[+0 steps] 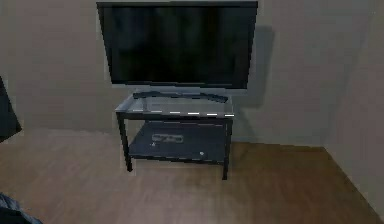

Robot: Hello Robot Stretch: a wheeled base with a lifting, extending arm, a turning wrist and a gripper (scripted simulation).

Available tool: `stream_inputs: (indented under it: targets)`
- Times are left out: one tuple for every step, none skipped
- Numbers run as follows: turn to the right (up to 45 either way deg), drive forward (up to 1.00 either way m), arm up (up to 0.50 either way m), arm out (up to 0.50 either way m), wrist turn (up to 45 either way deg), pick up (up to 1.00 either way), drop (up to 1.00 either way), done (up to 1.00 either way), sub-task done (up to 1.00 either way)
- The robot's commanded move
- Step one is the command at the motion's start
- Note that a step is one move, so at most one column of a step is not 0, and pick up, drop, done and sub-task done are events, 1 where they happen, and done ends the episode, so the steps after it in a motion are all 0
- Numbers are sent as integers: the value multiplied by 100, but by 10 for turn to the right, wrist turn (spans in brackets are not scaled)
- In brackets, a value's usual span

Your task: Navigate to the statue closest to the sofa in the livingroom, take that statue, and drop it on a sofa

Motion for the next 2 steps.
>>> stream_inputs:
  targets:
    - [390,0,0,0,0,0,0,0,0]
    - [0,15,0,0,0,0,0,0,0]
